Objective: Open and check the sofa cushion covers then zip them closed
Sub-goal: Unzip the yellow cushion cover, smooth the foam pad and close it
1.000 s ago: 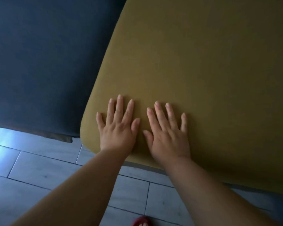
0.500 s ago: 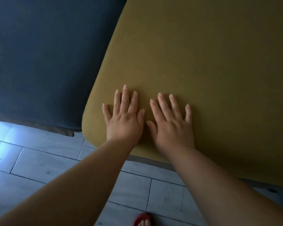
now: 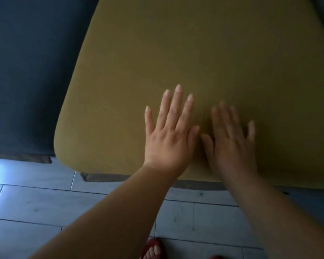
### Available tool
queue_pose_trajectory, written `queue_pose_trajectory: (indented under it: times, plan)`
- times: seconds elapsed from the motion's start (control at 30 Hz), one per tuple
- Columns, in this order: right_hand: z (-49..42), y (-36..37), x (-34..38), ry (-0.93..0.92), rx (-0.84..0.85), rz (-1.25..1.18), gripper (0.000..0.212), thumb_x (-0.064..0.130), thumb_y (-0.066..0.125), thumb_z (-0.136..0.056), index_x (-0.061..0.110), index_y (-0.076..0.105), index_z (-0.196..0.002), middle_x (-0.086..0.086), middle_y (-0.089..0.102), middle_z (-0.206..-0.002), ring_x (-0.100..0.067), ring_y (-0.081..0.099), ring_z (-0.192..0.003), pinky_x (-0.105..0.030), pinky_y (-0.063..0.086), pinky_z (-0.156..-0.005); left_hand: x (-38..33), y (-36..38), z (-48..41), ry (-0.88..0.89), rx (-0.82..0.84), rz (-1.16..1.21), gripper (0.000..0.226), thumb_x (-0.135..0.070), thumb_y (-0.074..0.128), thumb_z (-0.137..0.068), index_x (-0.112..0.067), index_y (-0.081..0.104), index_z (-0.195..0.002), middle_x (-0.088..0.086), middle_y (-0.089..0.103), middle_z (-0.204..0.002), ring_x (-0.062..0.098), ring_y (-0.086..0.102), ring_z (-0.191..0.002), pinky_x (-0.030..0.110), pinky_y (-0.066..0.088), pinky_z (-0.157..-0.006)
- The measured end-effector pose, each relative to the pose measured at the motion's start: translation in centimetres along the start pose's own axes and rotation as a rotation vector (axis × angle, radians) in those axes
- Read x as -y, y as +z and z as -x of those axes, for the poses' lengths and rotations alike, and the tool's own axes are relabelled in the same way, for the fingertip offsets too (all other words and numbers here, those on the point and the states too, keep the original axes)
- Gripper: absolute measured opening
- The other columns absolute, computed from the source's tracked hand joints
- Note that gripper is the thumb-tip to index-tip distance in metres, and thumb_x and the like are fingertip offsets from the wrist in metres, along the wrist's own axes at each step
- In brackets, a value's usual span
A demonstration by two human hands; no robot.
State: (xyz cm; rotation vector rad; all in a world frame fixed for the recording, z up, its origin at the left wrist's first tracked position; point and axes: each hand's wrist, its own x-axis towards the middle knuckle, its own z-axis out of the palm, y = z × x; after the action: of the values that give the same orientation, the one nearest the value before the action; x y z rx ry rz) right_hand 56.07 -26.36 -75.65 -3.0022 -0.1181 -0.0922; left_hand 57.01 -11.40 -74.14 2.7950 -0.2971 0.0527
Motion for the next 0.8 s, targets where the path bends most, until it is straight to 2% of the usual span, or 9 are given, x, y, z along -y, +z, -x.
queue_pose_trajectory:
  times: [0.07,0.2,0.27,0.37,0.43,0.57,0.63,0.7,0.8]
  plan:
    - [0.6,0.5,-0.8,-0.018,0.053,-0.009,0.063,0.05,0.02,-0.099,0.018,0.026,-0.153,-0.003,0.014,-0.163,-0.023,0.009,-0.15,-0.063,0.011,-0.116,-0.5,1.5,0.4,-0.059,0.133,-0.072,0.061,-0.05,0.01,-0.096,-0.028,0.011,-0.153,-0.007,-0.008,-0.161,0.011,-0.014,-0.146,0.051,-0.007,-0.118]
    - [0.3,-1.7,-1.7,-0.038,-0.197,-0.098,0.059,0.039,0.033,-0.1,0.017,0.023,-0.154,-0.002,0.007,-0.163,-0.025,0.007,-0.151,-0.058,0.001,-0.116,-1.8,1.1,-0.2,-0.046,-0.076,0.083,0.058,-0.045,0.016,-0.099,-0.022,0.022,-0.152,-0.005,0.005,-0.16,0.015,-0.003,-0.148,0.048,-0.004,-0.118]
    - [0.9,-0.6,-2.4,-0.028,-0.134,-0.055,0.06,0.043,0.027,-0.1,0.017,0.025,-0.154,-0.001,0.007,-0.163,-0.025,0.01,-0.15,-0.06,0.006,-0.117,-2.1,2.0,0.2,-0.019,-0.085,0.046,0.057,-0.043,0.019,-0.099,-0.021,0.025,-0.151,-0.005,0.005,-0.159,0.016,0.0,-0.148,0.05,-0.001,-0.118]
    - [2.3,2.1,-3.2,-0.038,-0.001,0.015,0.06,0.045,0.024,-0.099,0.016,0.037,-0.15,-0.004,0.027,-0.16,-0.025,0.022,-0.148,-0.057,0.016,-0.114,-1.8,4.5,1.9,0.019,0.019,-0.104,0.058,-0.045,0.023,-0.098,-0.02,0.033,-0.149,-0.001,0.02,-0.159,0.017,0.013,-0.147,0.051,0.011,-0.117]
    - [2.0,2.3,-3.4,-0.032,-0.022,0.005,0.058,0.044,0.026,-0.099,0.016,0.039,-0.148,-0.004,0.031,-0.158,-0.025,0.024,-0.147,-0.055,0.015,-0.113,-1.4,5.0,1.8,0.024,-0.001,-0.124,0.056,-0.044,0.025,-0.098,-0.019,0.037,-0.147,-0.001,0.027,-0.157,0.017,0.019,-0.146,0.051,0.015,-0.115]
    - [2.0,2.1,-3.3,-0.042,-0.077,-0.02,0.058,0.044,0.026,-0.099,0.017,0.038,-0.148,-0.004,0.031,-0.158,-0.026,0.025,-0.147,-0.056,0.015,-0.114,-1.6,4.4,1.7,0.042,-0.019,-0.109,0.056,-0.044,0.025,-0.098,-0.019,0.036,-0.147,0.0,0.026,-0.157,0.018,0.018,-0.146,0.052,0.016,-0.116]
    - [2.5,2.2,-3.2,-0.059,-0.137,-0.091,0.051,0.04,0.035,-0.099,0.016,0.041,-0.144,-0.006,0.033,-0.157,-0.027,0.023,-0.147,-0.057,0.011,-0.115,-1.5,4.3,2.2,0.075,-0.057,-0.052,0.054,-0.04,0.031,-0.098,-0.016,0.038,-0.145,0.003,0.029,-0.156,0.02,0.021,-0.145,0.051,0.017,-0.116]
    - [4.1,2.6,-3.6,-0.127,-0.217,-0.205,0.042,0.034,0.052,-0.094,0.015,0.046,-0.131,-0.009,0.036,-0.154,-0.029,0.021,-0.148,-0.059,0.005,-0.116,-1.0,4.6,3.8,0.121,-0.146,0.009,0.046,-0.033,0.043,-0.095,-0.013,0.045,-0.137,0.009,0.035,-0.152,0.023,0.027,-0.144,0.052,0.02,-0.115]
    - [7.9,4.3,-4.6,-0.265,-0.229,-0.22,0.044,0.037,0.072,-0.081,0.015,0.045,-0.109,-0.012,0.034,-0.154,-0.032,0.021,-0.148,-0.06,0.002,-0.117,0.1,5.9,7.5,0.182,-0.211,0.026,0.031,-0.023,0.064,-0.084,-0.014,0.044,-0.106,0.015,0.039,-0.148,0.029,0.028,-0.143,0.058,0.02,-0.112]
